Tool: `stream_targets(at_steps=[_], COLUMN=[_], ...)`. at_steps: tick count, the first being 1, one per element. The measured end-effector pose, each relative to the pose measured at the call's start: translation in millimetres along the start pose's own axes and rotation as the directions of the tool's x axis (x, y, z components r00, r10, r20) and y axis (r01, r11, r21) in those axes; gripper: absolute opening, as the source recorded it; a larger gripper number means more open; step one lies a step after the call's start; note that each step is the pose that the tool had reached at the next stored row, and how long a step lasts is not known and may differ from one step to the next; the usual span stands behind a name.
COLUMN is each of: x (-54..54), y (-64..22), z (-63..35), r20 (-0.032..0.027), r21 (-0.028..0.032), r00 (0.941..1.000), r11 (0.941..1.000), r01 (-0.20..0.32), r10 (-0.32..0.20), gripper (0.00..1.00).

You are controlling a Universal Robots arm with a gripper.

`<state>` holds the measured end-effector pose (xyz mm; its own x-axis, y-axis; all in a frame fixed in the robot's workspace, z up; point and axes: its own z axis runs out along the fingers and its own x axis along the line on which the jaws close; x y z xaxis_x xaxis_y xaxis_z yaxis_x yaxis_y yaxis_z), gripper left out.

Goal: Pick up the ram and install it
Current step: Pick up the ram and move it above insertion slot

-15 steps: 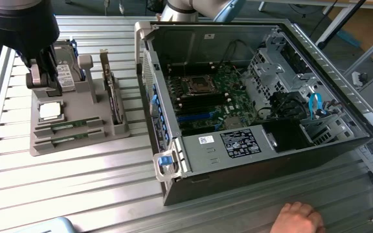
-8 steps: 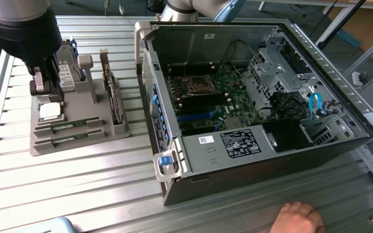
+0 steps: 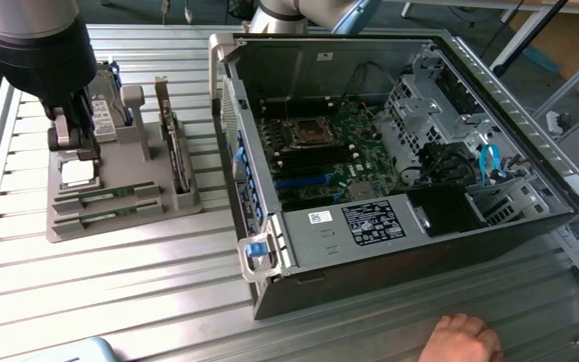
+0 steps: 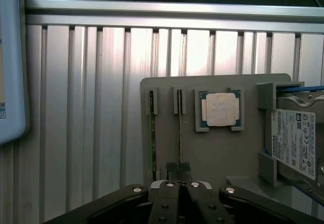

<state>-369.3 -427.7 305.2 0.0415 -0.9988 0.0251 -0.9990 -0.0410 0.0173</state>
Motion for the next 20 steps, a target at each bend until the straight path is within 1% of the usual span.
stream_targets(at_steps=[4,5,7,8,20], x=[0.0,0.0,0.0,0.0,4.7], y=[0.0,0.0,0.0,0.0,0.2], z=[0.0,0.0,0.0,0.0,0.1], r20=[0.0001,0.0000,0.0000,0.0000,0.0000], r21=[0.0000,0.0000,0.0000,0.0000,0.0000], r00=[1.0000,1.0000,1.0000,1.0000,1.0000], r11=[1.0000,1.0000,1.0000,1.0000,1.0000], r01=[0.000,0.000,0.000,0.000,0.000], r10=[0.000,0.000,0.000,0.000,0.000], gripper=[0.11,0.17,0.17,0.24,0.24])
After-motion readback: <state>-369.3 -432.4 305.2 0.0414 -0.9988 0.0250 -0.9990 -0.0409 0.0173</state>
